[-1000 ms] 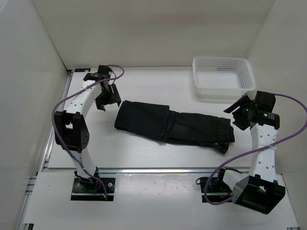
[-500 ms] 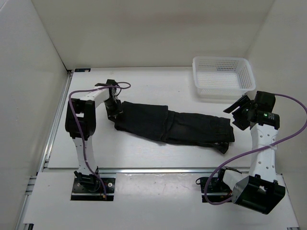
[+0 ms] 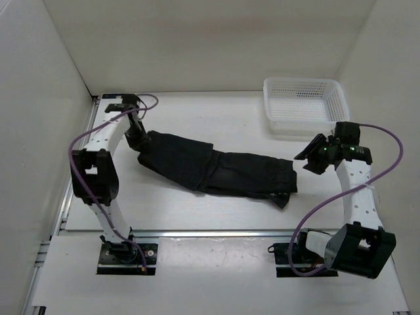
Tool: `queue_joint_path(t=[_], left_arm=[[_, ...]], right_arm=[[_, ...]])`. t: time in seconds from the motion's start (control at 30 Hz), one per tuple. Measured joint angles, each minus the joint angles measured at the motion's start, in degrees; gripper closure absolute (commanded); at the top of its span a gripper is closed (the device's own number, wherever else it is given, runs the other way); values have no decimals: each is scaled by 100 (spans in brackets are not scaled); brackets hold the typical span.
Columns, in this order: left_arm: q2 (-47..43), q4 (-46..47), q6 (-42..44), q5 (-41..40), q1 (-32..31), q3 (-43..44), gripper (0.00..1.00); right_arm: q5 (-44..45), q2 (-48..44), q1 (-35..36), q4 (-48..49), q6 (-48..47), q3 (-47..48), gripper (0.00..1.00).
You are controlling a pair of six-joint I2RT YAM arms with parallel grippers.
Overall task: Fold and stack the trousers
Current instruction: Fold the trousers
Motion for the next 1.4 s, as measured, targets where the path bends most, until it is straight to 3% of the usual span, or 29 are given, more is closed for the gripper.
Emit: queue_joint_path(t=[0.07, 0.1, 0.2, 0.27, 0.37, 0.5, 0.63, 0.7, 0.83, 0.87, 1.17, 1.27, 1.3, 1.33, 1.4], left_arm=[[-306, -195, -20, -177, 96, 343, 90], [-437, -304, -17, -267, 125, 592, 90], [-730, -516, -7, -459, 79, 1244, 90], [-870, -610, 0, -542, -39, 1572, 90], [-975, -741, -20, -540, -229, 1840, 90], [-975, -837, -155, -544, -555, 1912, 90], [-968, -914, -341, -579, -1027, 1978, 90], [-962, -940, -442, -586, -1202, 2057, 90], [-962, -964, -595, -579, -1458, 2243, 90], [-962, -973, -623, -579, -1502, 2286, 90], [-942, -1106, -815, -570, -2109, 2887, 90], [-942, -1110, -876, -566, -2415, 2942, 90], [-929, -1119, -911, -570, -2507, 2942, 90], [-907, -1128, -942, -570, -2586, 2938, 90], [-859, -1113, -1027, -581, -2739, 2896, 90]], right_arm=[[-57, 184, 188, 59, -74, -87, 61], [-105, 245, 280, 103, -105, -140, 52], [-302, 544, 629, 282, -188, -260, 12], [-372, 872, 992, 431, -258, -282, 3], [-387, 1384, 1537, 673, -278, -313, 2], [-354, 1766, 1980, 984, -203, -487, 15], [-326, 2173, 2275, 1357, -42, -667, 40], [-326, 2444, 2430, 1517, 26, -686, 45], [-299, 3012, 2892, 1840, 162, -645, 84], [-262, 3119, 3034, 1836, 197, -584, 98], [118, 3722, 4041, 1858, 509, 227, 100], [195, 3731, 4113, 1858, 599, 243, 70], [221, 3731, 4124, 1851, 623, 243, 37], [245, 3722, 4124, 1832, 660, 243, 22], [275, 3565, 4157, 1860, 695, 273, 9]])
